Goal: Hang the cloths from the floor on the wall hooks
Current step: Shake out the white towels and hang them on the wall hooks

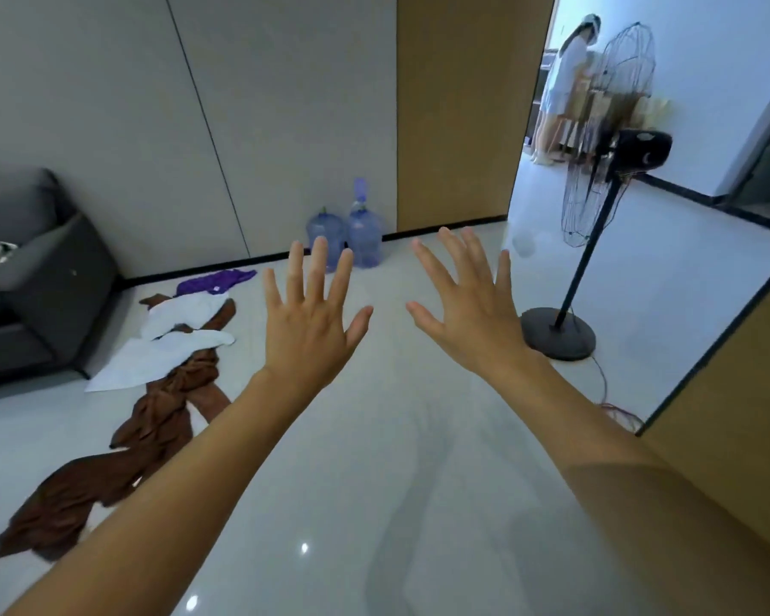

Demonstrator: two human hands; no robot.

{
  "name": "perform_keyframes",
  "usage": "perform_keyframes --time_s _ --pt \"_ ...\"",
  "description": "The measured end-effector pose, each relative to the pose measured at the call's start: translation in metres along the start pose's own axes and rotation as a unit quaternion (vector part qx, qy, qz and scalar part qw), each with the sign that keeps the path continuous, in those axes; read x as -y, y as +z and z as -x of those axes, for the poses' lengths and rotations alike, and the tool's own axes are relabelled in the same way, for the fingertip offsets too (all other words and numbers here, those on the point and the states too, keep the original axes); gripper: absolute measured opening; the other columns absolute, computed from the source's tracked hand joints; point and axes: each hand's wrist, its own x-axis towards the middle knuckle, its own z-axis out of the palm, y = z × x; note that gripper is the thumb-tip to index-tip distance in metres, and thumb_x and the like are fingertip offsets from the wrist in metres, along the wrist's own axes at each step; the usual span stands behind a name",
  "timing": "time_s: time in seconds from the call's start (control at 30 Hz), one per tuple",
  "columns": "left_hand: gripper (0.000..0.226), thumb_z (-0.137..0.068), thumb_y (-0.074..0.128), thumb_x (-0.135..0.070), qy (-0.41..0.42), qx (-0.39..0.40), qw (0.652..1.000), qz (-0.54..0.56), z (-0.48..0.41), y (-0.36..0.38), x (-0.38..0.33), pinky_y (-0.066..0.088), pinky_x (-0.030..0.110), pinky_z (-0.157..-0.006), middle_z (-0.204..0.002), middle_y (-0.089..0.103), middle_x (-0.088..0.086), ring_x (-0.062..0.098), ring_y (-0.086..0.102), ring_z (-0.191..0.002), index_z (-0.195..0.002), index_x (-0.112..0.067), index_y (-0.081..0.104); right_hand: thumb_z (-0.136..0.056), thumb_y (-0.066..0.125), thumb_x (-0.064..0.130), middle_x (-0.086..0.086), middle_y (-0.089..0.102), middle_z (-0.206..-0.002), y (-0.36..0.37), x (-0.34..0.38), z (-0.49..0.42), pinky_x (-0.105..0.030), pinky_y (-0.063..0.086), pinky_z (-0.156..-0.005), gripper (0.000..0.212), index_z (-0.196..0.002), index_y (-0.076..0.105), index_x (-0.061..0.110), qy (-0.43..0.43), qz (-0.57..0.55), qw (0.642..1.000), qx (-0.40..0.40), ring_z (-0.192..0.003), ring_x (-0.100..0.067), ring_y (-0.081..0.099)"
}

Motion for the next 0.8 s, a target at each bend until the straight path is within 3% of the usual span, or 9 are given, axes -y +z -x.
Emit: perform_keyframes --time_s 0.23,0.47,0.57,0.63,0.8 --pt "0.071 -0.094 0.024 -0.060 -0.091 0.076 0.992 -0.045 -0.036 0.073 0.083 0.025 0.063 -0.110 -0.157 0.022 0.016 0.039 0.020 -0.144 -0.150 -0.017 0.028 -0.092 0.052 0.053 -0.009 0.017 -0.161 0.104 0.025 -0.104 -0.067 0.012 -0.110 0.074 -0.154 0.017 0.032 -0.065 -0.045 0.997 0.020 -0.149 -0.030 0.008" --pt "0.075 -0.093 0.009 -0.064 -0.189 0.147 0.964 -0.113 -0.108 0.131 0.142 0.009 0.057 -0.115 -0.162 0.006 0.011 0.034 0.004 -0.148 -0.154 -0.022 0.014 -0.092 0.050 0.056 -0.010 0.019 -0.160 0.193 0.027 -0.233 -0.067 0.012 -0.111 0.075 -0.154 0.016 0.031 -0.139 -0.097 0.984 0.048 -0.148 -0.032 0.012" --pt "0.074 -0.092 0.008 -0.065 -0.228 0.162 0.952 -0.127 -0.138 0.155 0.164 0.006 0.056 -0.116 -0.162 0.001 0.008 0.033 0.000 -0.149 -0.155 -0.025 0.009 -0.093 0.040 0.060 -0.010 0.019 -0.160 0.222 0.020 -0.289 -0.065 0.009 -0.112 0.072 -0.154 0.015 0.032 -0.157 -0.113 0.980 0.055 -0.149 -0.032 0.012" --pt "0.074 -0.092 0.012 -0.064 -0.253 0.177 0.943 -0.124 -0.154 0.172 0.176 0.003 0.055 -0.117 -0.162 -0.002 0.008 0.031 -0.004 -0.149 -0.155 -0.026 0.007 -0.094 0.046 0.057 -0.010 0.017 -0.161 0.242 0.021 -0.319 -0.065 0.008 -0.113 0.073 -0.155 0.014 0.031 -0.167 -0.123 0.976 0.070 -0.149 -0.031 0.009" --pt "0.073 -0.093 0.007 -0.064 -0.285 0.171 0.934 -0.131 -0.189 0.217 0.215 0.009 0.058 -0.116 -0.162 0.004 0.010 0.033 0.002 -0.148 -0.154 -0.024 0.013 -0.094 0.047 0.056 -0.009 0.014 -0.162 0.294 0.039 -0.383 -0.064 0.005 -0.113 0.075 -0.155 0.013 0.031 -0.209 -0.125 0.965 0.093 -0.149 -0.031 0.009"
